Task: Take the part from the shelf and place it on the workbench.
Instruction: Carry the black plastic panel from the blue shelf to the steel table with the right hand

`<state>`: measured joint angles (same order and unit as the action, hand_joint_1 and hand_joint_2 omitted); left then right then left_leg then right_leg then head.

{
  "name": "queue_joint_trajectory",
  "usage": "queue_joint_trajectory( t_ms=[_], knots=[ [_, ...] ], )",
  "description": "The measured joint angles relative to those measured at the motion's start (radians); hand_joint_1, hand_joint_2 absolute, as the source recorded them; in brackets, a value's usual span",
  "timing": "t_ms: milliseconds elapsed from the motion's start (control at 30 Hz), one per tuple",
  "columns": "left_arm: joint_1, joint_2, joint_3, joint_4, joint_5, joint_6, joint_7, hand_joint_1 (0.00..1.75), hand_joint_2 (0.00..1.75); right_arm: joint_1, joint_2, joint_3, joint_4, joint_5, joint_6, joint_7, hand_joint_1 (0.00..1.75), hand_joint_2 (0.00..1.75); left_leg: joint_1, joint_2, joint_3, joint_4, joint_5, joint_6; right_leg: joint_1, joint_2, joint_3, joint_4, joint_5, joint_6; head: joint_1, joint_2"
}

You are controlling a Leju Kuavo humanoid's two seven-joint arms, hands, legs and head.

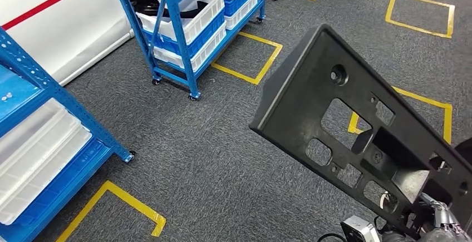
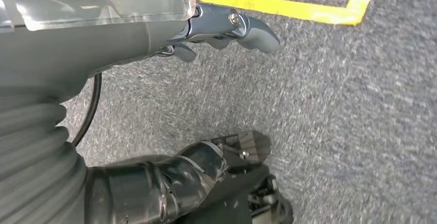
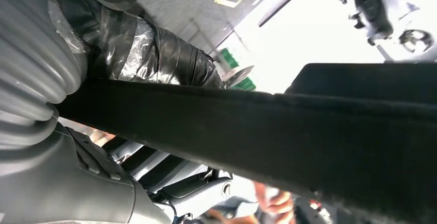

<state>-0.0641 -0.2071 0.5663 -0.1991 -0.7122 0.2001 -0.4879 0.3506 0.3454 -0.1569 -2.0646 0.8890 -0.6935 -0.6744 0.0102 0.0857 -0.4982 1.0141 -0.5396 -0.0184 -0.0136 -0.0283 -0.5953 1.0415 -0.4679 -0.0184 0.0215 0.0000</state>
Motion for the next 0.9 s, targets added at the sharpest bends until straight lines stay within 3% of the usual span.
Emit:
queue_joint_trajectory(
  t_ms=[67,133,167,200,267,333,400,433,467,500,533,600,667,700,733,800,867,900],
  knots=[
    [0.002,0.0,0.001,0.0,0.0,0.001,0.0,0.0,1.75,-0.001,0.0,-0.001,-0.001,-0.003,0.0,-0.002,1.71,1.75,0.004,-0.052,-0.043,0.095,-0.058,-0.004,-0.002,0.02,0.0,-0.004,0.004,-0.012,0.0,0.0],
    [0.005,0.0,0.003,0.0,0.0,0.002,0.0,0.0,1.75,-0.001,0.0,-0.002,-0.001,-0.006,0.0,-0.003,1.71,1.75,0.005,-0.074,-0.11,0.231,-0.112,-0.004,0.001,0.043,-0.001,-0.004,0.004,-0.017,0.0,0.0],
    [0.006,0.0,0.004,0.0,0.0,0.002,0.0,0.0,1.75,-0.001,0.0,-0.002,-0.001,-0.007,0.0,-0.004,1.71,1.75,0.004,-0.076,-0.132,0.271,-0.117,-0.004,0.002,0.057,-0.001,-0.004,0.004,-0.018,0.0,0.0],
    [0.007,0.0,0.004,0.0,-0.001,0.002,0.0,0.0,1.75,-0.001,0.0,-0.002,0.0,-0.008,0.0,-0.004,1.71,1.75,0.004,-0.078,-0.137,0.272,-0.1,-0.002,0.003,0.072,0.0,-0.003,0.004,-0.018,0.0,0.0],
    [0.007,0.0,0.004,0.0,-0.001,0.002,0.001,0.0,1.75,-0.001,0.0,-0.002,0.0,-0.009,0.0,-0.004,1.71,1.75,0.004,-0.094,-0.098,0.167,-0.023,0.006,0.004,0.1,0.004,-0.002,0.004,-0.018,0.0,0.0],
    [0.007,0.001,0.005,0.0,-0.002,0.003,0.001,0.0,1.75,-0.002,0.0,-0.003,0.0,-0.01,0.0,-0.004,1.71,1.75,0.004,-0.136,-0.048,0.042,0.03,0.015,0.005,0.126,0.003,0.001,0.004,-0.012,0.0,0.0],
    [0.005,0.002,0.007,0.0,-0.003,0.003,0.001,0.0,1.75,-0.001,0.0,-0.003,0.0,-0.012,0.0,-0.005,1.71,1.75,0.002,-0.155,-0.031,-0.003,0.035,0.021,0.003,0.147,-0.005,0.002,0.008,0.0,0.0,0.0],
    [0.003,0.002,0.008,0.0,-0.004,0.003,0.001,0.0,1.75,0.0,0.0,-0.004,0.0,-0.013,0.0,-0.006,1.71,1.75,0.001,-0.147,-0.028,-0.009,0.035,0.023,0.001,0.158,-0.008,-0.001,0.011,0.007,0.0,0.0],
    [0.002,0.002,0.008,0.0,-0.004,0.003,0.001,0.0,1.75,0.001,0.0,-0.004,0.0,-0.015,0.0,-0.006,1.71,1.75,0.002,-0.135,-0.025,-0.014,0.039,0.028,0.0,0.156,-0.01,0.001,0.011,0.013,0.0,0.0],
    [0.002,0.002,0.009,0.0,-0.004,0.003,0.001,0.0,1.75,0.002,0.0,-0.004,0.0,-0.016,0.0,-0.007,1.71,1.75,0.004,-0.123,-0.022,-0.021,0.044,0.034,0.001,0.138,-0.016,0.012,0.003,0.017,0.001,0.0],
    [0.003,0.002,0.01,0.0,-0.004,0.003,0.0,0.0,1.75,0.002,0.0,-0.005,-0.001,-0.016,0.0,-0.008,1.71,1.75,0.005,-0.111,-0.019,-0.027,0.048,0.04,0.003,0.112,-0.03,0.041,-0.016,0.021,0.002,0.0],
    [0.005,0.002,0.011,0.0,-0.006,0.003,0.0,0.0,1.75,0.001,0.0,-0.005,-0.001,-0.016,0.0,-0.01,1.71,1.75,0.003,-0.085,-0.017,-0.032,0.05,0.048,0.004,0.055,-0.083,0.154,-0.079,0.026,0.003,0.0],
    [0.007,0.002,0.013,0.0,-0.008,0.003,0.0,0.0,1.75,0.001,0.0,-0.005,0.001,-0.017,0.0,-0.01,1.71,1.75,0.0,-0.057,-0.018,-0.029,0.046,0.049,-0.001,0.04,-0.133,0.259,-0.117,0.032,0.003,0.0],
    [0.007,0.002,0.013,0.0,-0.009,0.003,0.0,0.0,1.75,0.001,0.0,-0.005,0.002,-0.018,0.0,-0.01,1.71,1.75,0.0,-0.044,-0.017,-0.027,0.043,0.049,-0.003,0.036,-0.136,0.267,-0.109,0.034,0.003,0.0],
    [0.006,0.002,0.014,0.0,-0.01,0.003,0.0,0.0,1.75,0.001,0.0,-0.005,0.003,-0.018,0.0,-0.01,1.71,1.75,0.0,-0.031,-0.015,-0.026,0.04,0.047,-0.006,0.031,-0.118,0.235,-0.084,0.036,0.003,0.0],
    [0.005,0.002,0.014,0.0,-0.012,0.003,0.0,0.0,1.75,0.0,0.0,-0.005,0.004,-0.018,0.0,-0.011,1.71,1.75,-0.001,-0.009,-0.008,-0.022,0.03,0.04,-0.006,-0.002,-0.044,0.101,-0.026,0.035,0.003,0.0],
    [0.004,0.002,0.015,0.0,-0.014,0.003,-0.001,0.0,1.75,-0.001,0.0,-0.005,0.005,-0.019,0.0,-0.012,1.71,1.75,-0.004,0.007,-0.002,-0.018,0.021,0.029,0.002,-0.028,0.001,0.015,-0.007,0.025,0.003,0.0],
    [0.003,0.002,0.015,0.0,-0.014,0.003,-0.001,0.0,1.75,-0.001,0.0,-0.006,0.005,-0.019,0.0,-0.012,1.71,1.75,-0.006,0.015,0.0,-0.018,0.018,0.024,0.007,-0.03,0.003,0.007,-0.012,0.019,0.002,0.0]
  ],
)
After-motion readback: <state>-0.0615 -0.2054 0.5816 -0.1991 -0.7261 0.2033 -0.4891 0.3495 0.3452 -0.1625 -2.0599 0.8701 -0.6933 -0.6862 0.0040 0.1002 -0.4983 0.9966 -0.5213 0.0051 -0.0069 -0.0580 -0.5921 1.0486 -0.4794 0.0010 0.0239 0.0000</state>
